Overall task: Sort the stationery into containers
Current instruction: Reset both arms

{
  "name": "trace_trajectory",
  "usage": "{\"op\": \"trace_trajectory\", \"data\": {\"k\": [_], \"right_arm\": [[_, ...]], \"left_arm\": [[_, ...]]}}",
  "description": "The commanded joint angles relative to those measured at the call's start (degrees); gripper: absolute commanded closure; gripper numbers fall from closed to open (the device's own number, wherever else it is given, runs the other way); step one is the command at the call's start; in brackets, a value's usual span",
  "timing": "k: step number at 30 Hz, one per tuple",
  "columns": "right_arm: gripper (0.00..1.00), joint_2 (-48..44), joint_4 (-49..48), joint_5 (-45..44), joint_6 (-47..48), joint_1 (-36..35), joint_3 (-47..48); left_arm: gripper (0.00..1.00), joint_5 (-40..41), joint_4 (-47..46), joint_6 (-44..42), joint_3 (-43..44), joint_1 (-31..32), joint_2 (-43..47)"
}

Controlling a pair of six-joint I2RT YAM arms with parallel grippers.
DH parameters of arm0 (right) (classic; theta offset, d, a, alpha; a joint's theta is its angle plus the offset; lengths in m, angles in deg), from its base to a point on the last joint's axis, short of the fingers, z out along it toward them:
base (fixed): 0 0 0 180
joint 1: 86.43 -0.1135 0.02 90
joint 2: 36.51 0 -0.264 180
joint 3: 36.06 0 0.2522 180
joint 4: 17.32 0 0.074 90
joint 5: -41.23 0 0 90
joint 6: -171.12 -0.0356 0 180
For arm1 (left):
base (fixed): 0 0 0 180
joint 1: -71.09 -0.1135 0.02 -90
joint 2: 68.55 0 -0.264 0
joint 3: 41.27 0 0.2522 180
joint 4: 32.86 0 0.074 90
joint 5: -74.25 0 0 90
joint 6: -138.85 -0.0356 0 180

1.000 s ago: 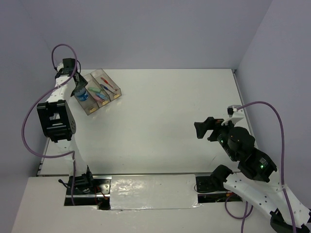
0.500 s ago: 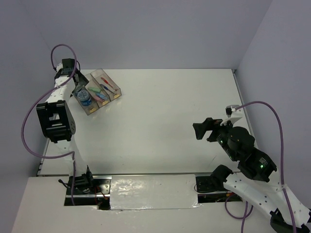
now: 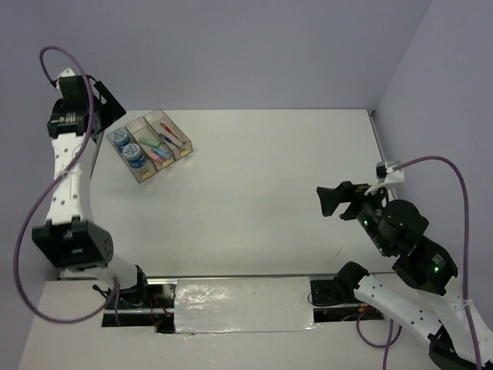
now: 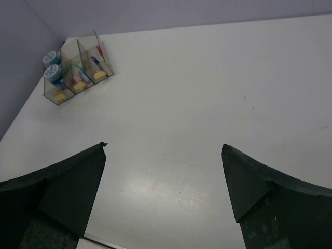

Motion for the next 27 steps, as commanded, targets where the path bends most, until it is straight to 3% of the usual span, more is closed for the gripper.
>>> {"op": "trace_trajectory", "data": {"k": [1,7,13,21,27], "right_arm": [[0.00,0.76,2.75,-3.27,3.98,-0.01,6.30],[0.00,3.58,8.37,-7.41,5.40,-1.06,14.13],[0.00,4.90,12.85,-7.14,4.87,-0.97,17.73],[0.00,0.95,16.99,-3.46,3.29,-0.89,20.28],[0.00,-4.15,17.25,-2.66,3.03,-0.97,16.86]], "left_arm": [[0.01,-3.94,2.93,-5.11,-6.11,0.41,12.42],[0.01,-1.40,0.82,-5.99,-25.96,3.48,33.42],[0.01,-3.49,3.63,-7.48,-34.94,6.39,48.39],[0.01,-3.76,9.08,-7.66,-40.67,8.76,68.51],[0.01,-0.77,9.35,-7.57,-42.87,10.96,74.34]]}}
